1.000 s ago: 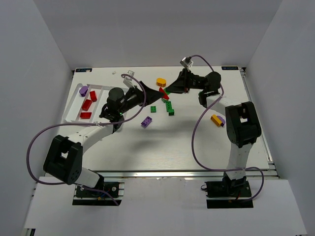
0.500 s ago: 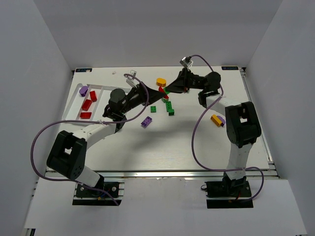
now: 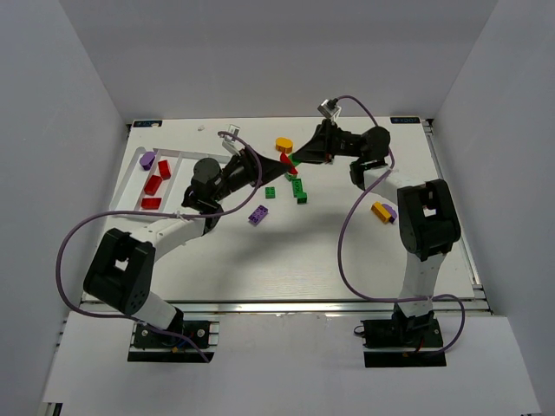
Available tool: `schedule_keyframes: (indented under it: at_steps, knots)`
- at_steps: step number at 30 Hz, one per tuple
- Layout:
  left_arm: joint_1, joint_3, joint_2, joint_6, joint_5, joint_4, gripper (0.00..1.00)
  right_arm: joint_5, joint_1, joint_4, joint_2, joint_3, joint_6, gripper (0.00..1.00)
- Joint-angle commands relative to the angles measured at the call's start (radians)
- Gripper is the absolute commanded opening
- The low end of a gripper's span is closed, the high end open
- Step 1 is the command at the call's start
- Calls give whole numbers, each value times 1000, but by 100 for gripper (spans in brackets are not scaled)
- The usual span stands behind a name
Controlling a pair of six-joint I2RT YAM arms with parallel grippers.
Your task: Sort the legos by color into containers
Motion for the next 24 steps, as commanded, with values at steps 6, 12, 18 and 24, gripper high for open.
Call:
schedule_keyframes:
  at_steps: [6,12,18,24]
  knots:
    - [97,-25,-170,140,60,-190,0,-7,-74,-1,-4,71,-51,0]
    - [232,-52,-272,213,61,-363,0,-19,-83,-3,-4,66,-76,0]
    - [418,160,-238,474,-405,-1119,0,-41,-82,-432,-68,98,-489,0]
    - [588,359,-50,624,-728,-1445,0,137,-54,-1268,-116,265,-1324,0]
